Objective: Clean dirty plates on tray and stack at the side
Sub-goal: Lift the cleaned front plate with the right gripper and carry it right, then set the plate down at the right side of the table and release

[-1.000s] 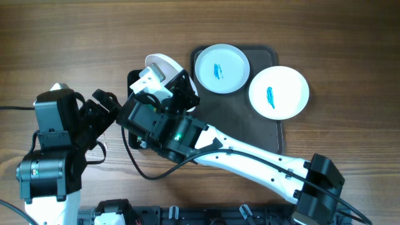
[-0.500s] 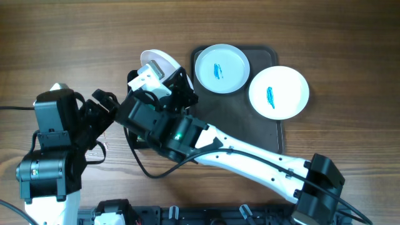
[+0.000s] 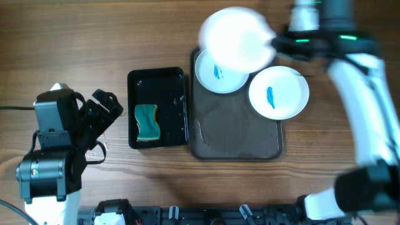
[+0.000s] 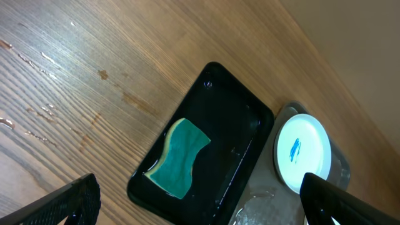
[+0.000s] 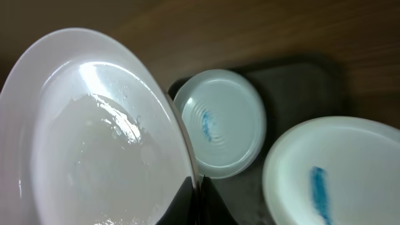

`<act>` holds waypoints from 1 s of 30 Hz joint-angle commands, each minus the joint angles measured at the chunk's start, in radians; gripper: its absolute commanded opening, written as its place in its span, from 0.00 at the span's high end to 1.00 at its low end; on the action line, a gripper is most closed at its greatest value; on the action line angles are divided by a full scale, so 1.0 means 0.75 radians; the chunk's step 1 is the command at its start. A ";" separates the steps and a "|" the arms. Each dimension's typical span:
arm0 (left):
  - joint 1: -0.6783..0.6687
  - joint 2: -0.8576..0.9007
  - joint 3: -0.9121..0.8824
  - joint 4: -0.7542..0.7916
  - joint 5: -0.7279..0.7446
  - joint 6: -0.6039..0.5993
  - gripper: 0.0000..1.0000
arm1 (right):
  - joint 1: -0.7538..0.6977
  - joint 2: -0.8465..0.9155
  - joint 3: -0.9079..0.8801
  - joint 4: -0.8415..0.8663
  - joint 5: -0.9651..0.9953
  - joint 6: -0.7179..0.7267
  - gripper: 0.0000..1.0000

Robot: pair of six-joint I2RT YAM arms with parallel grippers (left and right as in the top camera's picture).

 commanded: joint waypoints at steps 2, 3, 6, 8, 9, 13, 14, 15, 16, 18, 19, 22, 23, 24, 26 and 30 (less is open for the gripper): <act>0.011 0.006 0.019 0.001 0.016 -0.007 0.00 | -0.432 -0.184 0.030 -0.214 0.044 0.081 0.96; 0.011 0.006 0.019 0.001 0.016 -0.007 0.00 | -0.570 -0.165 0.008 -0.263 0.140 0.081 0.95; 0.011 0.006 0.019 0.001 0.016 -0.007 0.00 | -0.873 -0.045 -0.115 -0.274 0.300 0.111 0.96; 0.011 0.006 0.019 0.001 0.016 -0.007 0.00 | -0.990 0.083 -0.214 -0.203 0.385 0.116 0.96; 0.011 0.006 0.019 0.001 0.016 -0.007 0.00 | -1.007 0.130 -0.240 -0.181 0.422 0.115 0.96; 0.011 0.006 0.019 0.001 0.016 -0.007 0.00 | -0.996 0.282 -0.280 -0.130 0.506 0.115 0.96; 0.011 0.006 0.019 0.001 0.016 -0.007 0.00 | -0.984 0.303 -0.280 -0.130 0.511 0.110 0.96; 0.011 0.006 0.019 0.001 0.016 -0.007 0.00 | -0.969 0.320 -0.280 -0.136 0.517 0.101 0.96; 0.011 0.006 0.019 0.001 0.016 -0.007 0.00 | -0.946 0.332 -0.280 -0.154 0.550 0.101 0.96; 0.011 0.006 0.019 0.001 0.016 -0.007 0.00 | -0.885 0.338 -0.290 -0.194 0.649 0.102 0.96; 0.011 0.006 0.019 0.001 0.016 -0.007 0.00 | -0.853 0.338 -0.298 -0.209 0.685 0.102 0.96; 0.011 0.006 0.019 0.001 0.016 -0.007 0.00 | -0.739 0.338 -0.343 -0.215 0.816 0.107 0.96; 0.011 0.006 0.019 0.001 0.016 -0.007 0.00 | -0.710 0.338 -0.363 -0.215 0.836 0.112 0.96; 0.011 0.006 0.019 0.001 0.016 -0.007 0.00 | -0.689 0.338 -0.375 -0.215 0.840 0.112 0.95; 0.011 0.006 0.019 0.001 0.016 -0.007 0.00 | -0.626 0.338 -0.402 -0.218 0.824 0.104 0.92; 0.011 0.006 0.019 0.001 0.016 -0.007 0.00 | -0.512 0.264 -0.401 -0.303 0.955 0.077 0.64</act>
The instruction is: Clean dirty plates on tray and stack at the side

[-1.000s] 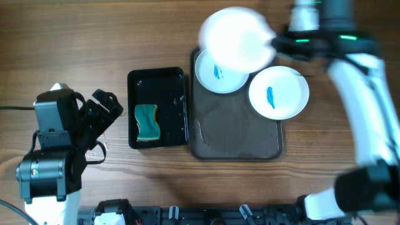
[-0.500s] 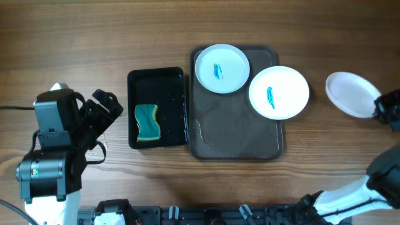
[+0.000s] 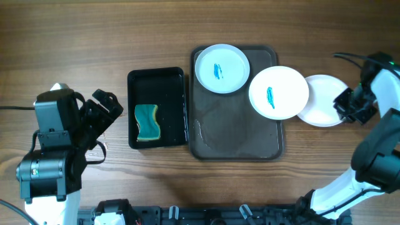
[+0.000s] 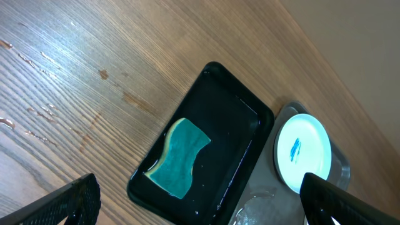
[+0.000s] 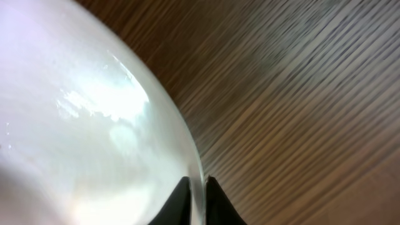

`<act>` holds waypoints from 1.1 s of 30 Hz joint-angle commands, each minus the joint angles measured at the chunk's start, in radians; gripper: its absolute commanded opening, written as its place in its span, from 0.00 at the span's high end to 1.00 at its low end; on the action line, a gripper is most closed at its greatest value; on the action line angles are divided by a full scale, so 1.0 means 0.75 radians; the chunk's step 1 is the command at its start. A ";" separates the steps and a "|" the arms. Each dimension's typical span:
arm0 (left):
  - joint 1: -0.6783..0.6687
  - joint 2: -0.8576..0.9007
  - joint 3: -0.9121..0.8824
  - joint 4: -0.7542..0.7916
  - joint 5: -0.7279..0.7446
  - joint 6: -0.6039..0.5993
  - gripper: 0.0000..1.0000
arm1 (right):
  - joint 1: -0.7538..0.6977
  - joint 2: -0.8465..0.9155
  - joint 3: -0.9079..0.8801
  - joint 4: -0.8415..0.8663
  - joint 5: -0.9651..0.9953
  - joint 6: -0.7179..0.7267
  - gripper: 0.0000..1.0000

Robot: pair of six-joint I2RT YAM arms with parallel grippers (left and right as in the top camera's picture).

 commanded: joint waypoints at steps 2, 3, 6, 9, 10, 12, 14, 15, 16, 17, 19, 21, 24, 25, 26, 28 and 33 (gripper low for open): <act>0.011 0.006 0.019 0.001 0.016 -0.007 0.00 | 0.049 -0.125 -0.002 -0.035 0.079 0.000 0.53; 0.011 0.006 0.019 0.001 0.016 -0.007 0.00 | 0.050 -0.175 0.001 0.002 -0.033 -0.058 0.52; 0.011 0.006 0.019 0.001 0.016 -0.007 0.00 | 0.051 -0.273 0.001 0.156 -0.602 -0.402 0.52; 0.011 0.007 0.019 0.000 0.016 -0.007 0.00 | 0.061 -0.254 0.000 0.241 -0.674 -0.404 0.53; 0.011 0.007 0.019 0.001 0.016 -0.007 0.00 | 0.071 -0.235 -0.001 0.260 -0.655 -0.405 0.53; 0.011 0.007 0.019 0.001 0.016 -0.007 0.00 | 0.110 -0.171 -0.001 0.298 -0.636 -0.432 0.51; 0.011 0.007 0.019 0.001 0.016 -0.007 0.00 | 0.169 -0.086 -0.001 0.342 -0.634 -0.440 0.51; 0.011 0.007 0.019 0.001 0.016 -0.007 0.00 | 0.193 -0.053 -0.001 0.362 -0.609 -0.439 0.51; 0.011 0.007 0.019 0.000 0.016 -0.007 0.00 | 0.218 -0.017 -0.001 0.377 -0.550 -0.432 0.51; 0.011 0.007 0.019 0.001 0.016 -0.007 0.00 | 0.237 0.012 -0.001 0.389 -0.514 -0.425 0.52; 0.011 0.007 0.019 0.000 0.016 -0.007 0.00 | 0.261 0.055 -0.001 0.401 -0.460 -0.424 0.63; 0.011 0.007 0.019 0.001 0.016 -0.007 0.00 | 0.264 0.058 -0.001 0.402 -0.460 -0.420 0.90; 0.011 0.007 0.019 0.001 0.016 -0.007 0.00 | 0.264 0.021 0.000 0.332 -0.459 -0.391 0.96; 0.011 0.007 0.019 0.001 0.016 -0.007 0.00 | 0.264 -0.012 0.000 0.297 -0.459 -0.367 0.95; 0.011 0.007 0.019 0.001 0.016 -0.007 0.00 | 0.264 -0.050 0.000 0.265 -0.460 -0.364 0.96; 0.011 0.007 0.019 0.001 0.016 -0.007 0.00 | 0.275 -0.148 0.000 0.181 -0.461 -0.355 0.96; 0.011 0.007 0.019 0.001 0.016 -0.007 0.00 | 0.422 -0.369 -0.003 -0.049 -0.462 -0.316 0.96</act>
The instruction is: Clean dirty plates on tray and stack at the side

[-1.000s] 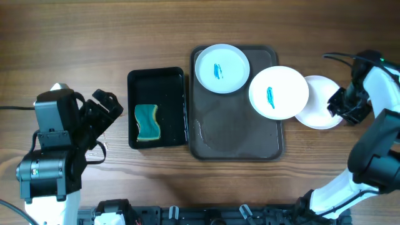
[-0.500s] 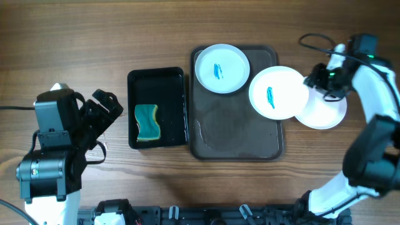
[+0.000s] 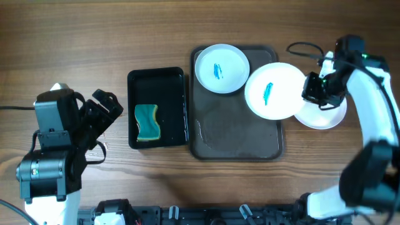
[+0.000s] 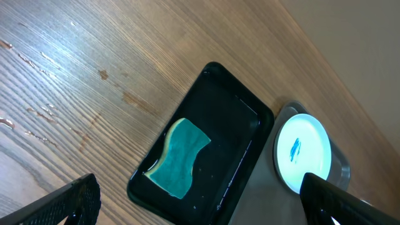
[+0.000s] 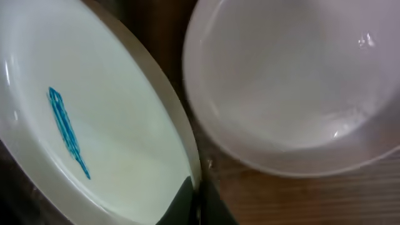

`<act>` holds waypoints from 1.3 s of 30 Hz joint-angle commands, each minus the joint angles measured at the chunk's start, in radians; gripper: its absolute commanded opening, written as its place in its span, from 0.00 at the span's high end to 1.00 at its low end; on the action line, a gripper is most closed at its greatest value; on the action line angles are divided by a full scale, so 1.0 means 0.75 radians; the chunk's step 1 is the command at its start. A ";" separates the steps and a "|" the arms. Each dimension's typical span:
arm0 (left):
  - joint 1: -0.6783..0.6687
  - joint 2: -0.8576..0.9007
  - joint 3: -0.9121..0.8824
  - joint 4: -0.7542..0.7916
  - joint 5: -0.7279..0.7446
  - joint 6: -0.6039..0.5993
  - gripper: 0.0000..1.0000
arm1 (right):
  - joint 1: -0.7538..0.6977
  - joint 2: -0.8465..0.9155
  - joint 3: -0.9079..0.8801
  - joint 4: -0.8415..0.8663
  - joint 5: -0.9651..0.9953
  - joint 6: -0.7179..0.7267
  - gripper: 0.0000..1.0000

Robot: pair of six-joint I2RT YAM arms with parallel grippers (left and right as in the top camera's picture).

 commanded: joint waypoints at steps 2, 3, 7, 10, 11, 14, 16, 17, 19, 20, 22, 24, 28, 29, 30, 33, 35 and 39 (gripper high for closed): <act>0.011 0.007 0.019 0.001 0.016 -0.007 0.00 | 0.202 -0.106 -0.066 -0.060 -0.003 0.127 0.96; 0.011 0.007 0.019 0.012 0.016 -0.007 0.00 | 0.255 -0.106 -0.137 -0.033 -0.009 0.184 0.95; 0.010 0.007 0.019 0.054 0.028 -0.007 0.00 | 0.424 -0.105 -0.477 0.300 -0.150 0.250 0.96; 0.011 0.006 0.019 0.017 0.101 -0.007 0.00 | 0.482 -0.105 -0.607 0.467 -0.131 0.275 0.96; 0.009 0.009 0.018 0.015 0.132 -0.006 0.00 | 0.492 -0.105 -0.625 0.512 -0.087 0.274 0.95; -0.025 0.074 0.013 -0.038 0.131 -0.005 0.11 | 0.493 -0.107 -0.616 0.548 0.010 0.267 0.75; -0.105 0.200 -0.003 -0.120 0.125 0.004 0.16 | 0.492 -0.119 -0.575 0.532 0.028 0.232 0.70; -0.153 0.273 -0.017 -0.137 0.110 0.004 0.21 | 0.492 -0.141 -0.545 0.513 0.047 0.215 0.71; -0.261 0.462 -0.042 -0.130 0.077 0.003 0.33 | 0.492 -0.208 -0.490 0.463 0.050 0.196 0.71; -0.292 0.534 -0.043 -0.119 0.055 0.003 0.41 | 0.492 -0.233 -0.477 0.445 0.054 0.190 0.71; -0.346 0.712 -0.043 -0.077 -0.007 -0.004 0.49 | 0.492 -0.302 -0.466 0.413 0.054 0.174 0.71; -0.356 0.864 -0.043 -0.019 -0.025 -0.007 0.53 | 0.493 -0.343 -0.466 0.380 0.053 0.175 0.72; -0.356 1.157 -0.043 0.159 -0.037 -0.007 0.57 | 0.493 -0.359 -0.466 0.289 0.037 0.176 0.74; -0.356 1.222 -0.043 0.194 -0.047 -0.007 0.61 | 0.493 -0.359 -0.466 0.265 0.033 0.176 0.74; -0.356 1.282 -0.043 0.228 -0.051 -0.006 0.67 | 0.493 -0.359 -0.466 0.247 0.033 0.176 0.75; -0.356 1.358 -0.043 0.305 -0.050 -0.006 0.96 | 0.493 -0.359 -0.466 0.213 0.033 0.188 0.74; -0.356 1.345 -0.032 0.306 -0.050 -0.001 0.96 | 0.493 -0.359 -0.467 0.213 0.033 0.214 0.74; -0.356 1.236 0.068 0.199 -0.050 0.093 0.96 | 0.493 -0.355 -0.559 0.293 0.038 0.247 0.72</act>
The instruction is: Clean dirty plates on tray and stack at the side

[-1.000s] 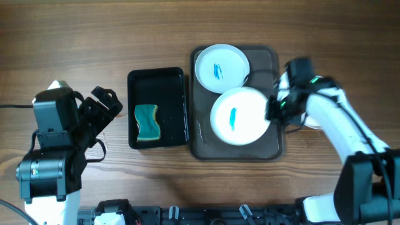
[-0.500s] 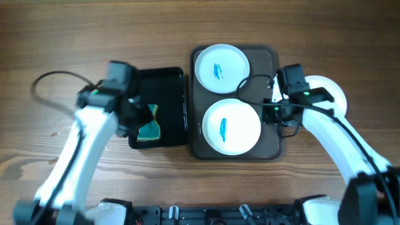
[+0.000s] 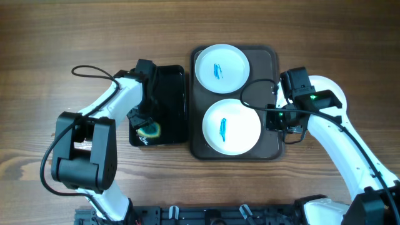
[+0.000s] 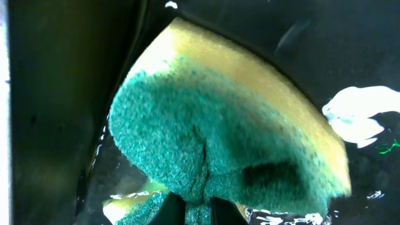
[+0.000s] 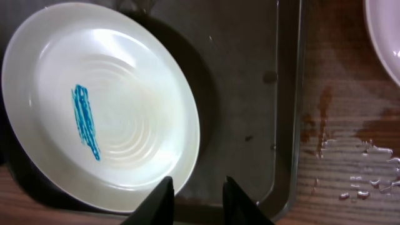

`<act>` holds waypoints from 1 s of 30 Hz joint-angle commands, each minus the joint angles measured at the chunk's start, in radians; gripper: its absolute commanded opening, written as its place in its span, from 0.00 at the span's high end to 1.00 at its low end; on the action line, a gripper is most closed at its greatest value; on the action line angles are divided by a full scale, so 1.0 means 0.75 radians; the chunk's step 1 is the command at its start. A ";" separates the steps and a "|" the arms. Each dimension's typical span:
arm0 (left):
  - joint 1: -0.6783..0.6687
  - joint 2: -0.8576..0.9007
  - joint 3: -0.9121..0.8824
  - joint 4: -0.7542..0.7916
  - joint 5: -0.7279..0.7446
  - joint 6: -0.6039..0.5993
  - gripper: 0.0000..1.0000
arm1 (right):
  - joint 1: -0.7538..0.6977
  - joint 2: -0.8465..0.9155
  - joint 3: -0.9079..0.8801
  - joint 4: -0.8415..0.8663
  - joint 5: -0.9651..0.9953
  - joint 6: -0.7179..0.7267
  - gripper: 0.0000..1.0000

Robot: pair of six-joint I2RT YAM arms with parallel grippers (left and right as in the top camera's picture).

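Note:
Two white plates with blue smears lie on the dark tray [image 3: 265, 59]: one at the back [image 3: 221, 68], one at the front middle [image 3: 231, 128], which the right wrist view shows lying flat [image 5: 100, 119]. My right gripper [image 5: 202, 203] is open at that plate's right rim, one finger over the rim, the other over the tray [image 5: 250, 94]. A clean white plate [image 3: 331, 94] rests on the table right of the tray, partly under my right arm. My left gripper [image 4: 190, 211] is shut on the green-and-yellow sponge [image 4: 219, 137] inside the black tub [image 3: 172, 94].
The tub holds water and stands just left of the tray. Water drops [image 5: 350, 162] lie on the wood between the tray and the clean plate's edge [image 5: 384, 37]. A black cable [image 3: 94, 70] loops over the table behind my left arm.
The marked plate, held at the tray's right edge, now lies flat at the tray's front middle and my right gripper has opened. My left arm has left its rest and gripped the sponge.
My right gripper first held a clean wet plate up over the tray's back. That plate then lay on the table right of the tray. Then the gripper was shut on the right marked plate's rim. Now that plate lies mid-tray, released, and my left gripper holds the sponge.

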 commanded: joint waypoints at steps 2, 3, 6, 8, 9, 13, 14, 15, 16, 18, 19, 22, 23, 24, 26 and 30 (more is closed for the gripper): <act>-0.003 -0.101 0.106 -0.053 -0.018 0.099 0.96 | 0.003 0.002 -0.121 0.095 0.004 0.029 0.72; -0.003 -0.134 0.108 -0.058 -0.018 0.109 0.96 | 0.003 0.010 -0.135 0.110 0.004 0.029 0.71; -0.005 -0.171 0.106 -0.069 -0.017 0.119 0.96 | 0.003 0.054 -0.197 0.239 -0.008 -0.022 0.66; -0.011 -0.158 0.078 -0.038 -0.002 0.118 0.96 | 0.003 0.116 -0.238 0.367 -0.022 -0.082 0.66; -0.015 -0.158 0.077 -0.037 -0.003 0.123 0.96 | 0.003 0.150 -0.239 0.401 -0.043 -0.107 0.66; -0.019 -0.216 0.145 -0.104 0.039 0.127 0.96 | 0.003 0.279 -0.239 0.486 -0.123 -0.115 0.80; -0.034 -0.246 0.200 -0.149 0.082 0.128 0.96 | 0.003 0.299 -0.239 0.499 -0.124 -0.115 0.82; -0.051 -0.261 0.235 -0.166 0.122 0.138 0.96 | 0.003 0.314 -0.239 0.509 -0.123 -0.114 0.88; -0.080 -0.273 0.272 -0.173 0.185 0.147 0.96 | 0.003 0.325 -0.239 0.513 -0.123 -0.111 0.96; -0.149 -0.279 0.300 -0.145 0.307 0.144 0.96 | 0.003 0.328 -0.239 0.512 -0.118 -0.108 0.95; -0.192 -0.275 0.299 -0.123 0.345 0.104 0.96 | 0.003 0.328 -0.239 0.512 -0.109 -0.090 0.96; -0.391 -0.202 0.294 0.008 0.373 -0.012 0.96 | 0.003 0.328 -0.239 0.500 -0.102 -0.070 0.95; -0.432 -0.179 0.294 0.040 0.373 -0.038 0.96 | 0.003 0.328 -0.239 0.500 -0.103 -0.071 0.96; -0.487 -0.141 0.294 0.091 0.373 -0.075 0.96 | 0.003 0.328 -0.239 0.501 -0.103 -0.071 0.96; -0.580 -0.040 0.294 0.204 0.373 -0.102 0.96 | 0.003 0.328 -0.239 0.498 -0.103 -0.071 0.96; -0.652 0.129 0.294 0.299 0.372 -0.202 0.96 | 0.003 0.328 -0.239 0.496 -0.103 -0.071 0.96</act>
